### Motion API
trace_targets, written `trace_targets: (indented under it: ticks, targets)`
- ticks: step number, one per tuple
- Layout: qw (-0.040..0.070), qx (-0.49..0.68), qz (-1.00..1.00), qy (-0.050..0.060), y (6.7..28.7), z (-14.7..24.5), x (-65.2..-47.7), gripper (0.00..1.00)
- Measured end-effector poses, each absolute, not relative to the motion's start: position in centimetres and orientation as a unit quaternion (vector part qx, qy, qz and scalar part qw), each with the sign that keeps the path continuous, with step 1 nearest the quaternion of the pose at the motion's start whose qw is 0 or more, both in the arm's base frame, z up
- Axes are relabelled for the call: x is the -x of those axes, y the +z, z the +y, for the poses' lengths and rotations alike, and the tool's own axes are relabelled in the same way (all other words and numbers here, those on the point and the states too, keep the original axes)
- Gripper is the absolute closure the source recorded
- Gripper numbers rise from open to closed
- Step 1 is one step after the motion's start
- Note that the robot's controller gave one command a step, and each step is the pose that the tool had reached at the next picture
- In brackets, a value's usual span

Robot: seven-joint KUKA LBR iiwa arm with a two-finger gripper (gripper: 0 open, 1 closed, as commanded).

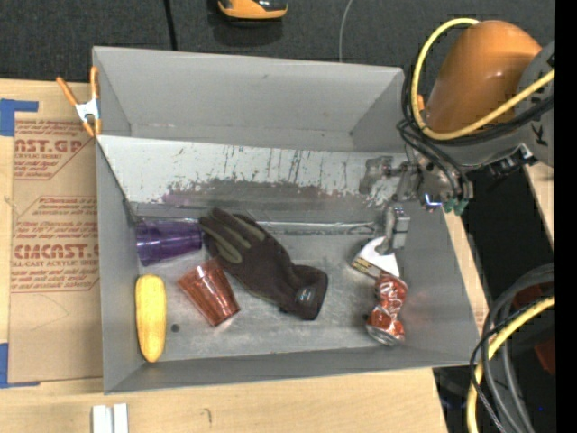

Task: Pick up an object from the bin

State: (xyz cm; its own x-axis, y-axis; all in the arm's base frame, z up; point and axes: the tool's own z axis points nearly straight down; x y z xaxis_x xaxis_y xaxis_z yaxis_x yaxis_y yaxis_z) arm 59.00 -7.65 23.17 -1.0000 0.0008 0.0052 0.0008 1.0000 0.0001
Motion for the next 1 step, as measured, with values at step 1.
trace_targets:
  ticks: [1]
  targets:
    - [-0.002,0.0,-1.0,0.0,23.68,-7.62,-59.13,0.0]
